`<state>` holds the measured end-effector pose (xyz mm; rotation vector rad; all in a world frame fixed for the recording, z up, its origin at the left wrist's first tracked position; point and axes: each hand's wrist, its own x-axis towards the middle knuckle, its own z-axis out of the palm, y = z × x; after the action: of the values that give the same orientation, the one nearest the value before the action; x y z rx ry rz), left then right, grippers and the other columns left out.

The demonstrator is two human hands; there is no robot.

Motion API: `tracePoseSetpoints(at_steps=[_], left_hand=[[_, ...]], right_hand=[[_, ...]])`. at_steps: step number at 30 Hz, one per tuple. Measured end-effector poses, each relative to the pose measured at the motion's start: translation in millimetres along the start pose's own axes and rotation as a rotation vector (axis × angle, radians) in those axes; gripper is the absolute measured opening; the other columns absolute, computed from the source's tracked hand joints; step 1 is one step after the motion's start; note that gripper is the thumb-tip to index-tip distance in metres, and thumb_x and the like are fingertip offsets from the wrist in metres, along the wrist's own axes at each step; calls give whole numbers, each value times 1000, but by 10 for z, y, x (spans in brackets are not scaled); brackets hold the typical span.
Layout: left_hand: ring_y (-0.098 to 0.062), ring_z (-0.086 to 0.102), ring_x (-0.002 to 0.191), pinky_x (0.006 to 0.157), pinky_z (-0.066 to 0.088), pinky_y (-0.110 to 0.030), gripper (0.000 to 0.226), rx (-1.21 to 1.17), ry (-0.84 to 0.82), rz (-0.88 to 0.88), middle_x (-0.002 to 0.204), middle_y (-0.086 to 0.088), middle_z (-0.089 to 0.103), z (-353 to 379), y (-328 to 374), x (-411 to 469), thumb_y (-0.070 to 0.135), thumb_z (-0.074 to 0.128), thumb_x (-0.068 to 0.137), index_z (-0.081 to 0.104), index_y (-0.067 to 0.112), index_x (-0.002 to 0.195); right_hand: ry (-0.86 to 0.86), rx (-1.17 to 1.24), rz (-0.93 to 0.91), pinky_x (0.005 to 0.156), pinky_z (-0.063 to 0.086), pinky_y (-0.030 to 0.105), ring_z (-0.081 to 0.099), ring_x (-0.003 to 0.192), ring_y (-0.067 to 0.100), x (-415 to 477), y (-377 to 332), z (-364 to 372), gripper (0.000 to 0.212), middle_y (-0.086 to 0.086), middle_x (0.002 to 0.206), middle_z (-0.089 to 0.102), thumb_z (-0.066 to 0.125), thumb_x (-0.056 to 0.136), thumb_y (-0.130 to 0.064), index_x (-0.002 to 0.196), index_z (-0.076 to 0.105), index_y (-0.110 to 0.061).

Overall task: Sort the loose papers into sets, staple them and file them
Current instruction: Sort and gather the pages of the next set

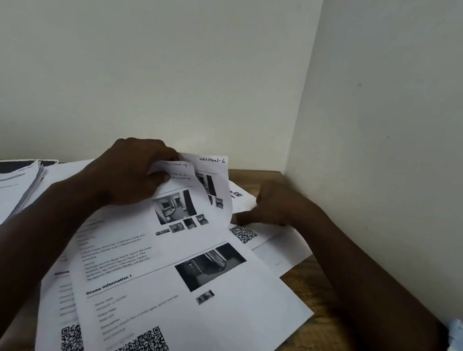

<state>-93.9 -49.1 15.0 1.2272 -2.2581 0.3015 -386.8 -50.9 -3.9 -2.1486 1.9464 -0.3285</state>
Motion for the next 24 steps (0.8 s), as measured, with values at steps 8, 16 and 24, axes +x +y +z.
tracePoseSetpoints(at_steps=[8, 16, 24], left_hand=[[-22, 68, 94, 83, 48, -32, 54, -164, 102, 5, 100, 4, 75, -56, -10, -73, 47, 48, 77, 76, 19, 114], [-26, 70, 92, 81, 54, -45, 30, -96, 119, 61, 99, 6, 72, 2, 49, -73, 28, 57, 80, 74, 25, 106], [-28, 72, 84, 77, 57, -44, 36, -164, 299, 62, 93, 4, 75, -85, 17, -86, 37, 56, 78, 74, 19, 103]], right_hand=[[126, 484, -109, 83, 57, 31, 72, 87, 14, 119, 176, 38, 20, -6, 91, 77, 82, 81, -15, 98, 80, -26], [739, 761, 53, 73, 56, 30, 67, 66, 5, 197, 467, -104, 13, -12, 70, 72, 78, 85, -23, 74, 73, -24], [1134, 910, 140, 84, 58, 40, 68, 85, 25, 310, 528, -91, 5, 7, 94, 73, 63, 94, -17, 94, 68, -14]])
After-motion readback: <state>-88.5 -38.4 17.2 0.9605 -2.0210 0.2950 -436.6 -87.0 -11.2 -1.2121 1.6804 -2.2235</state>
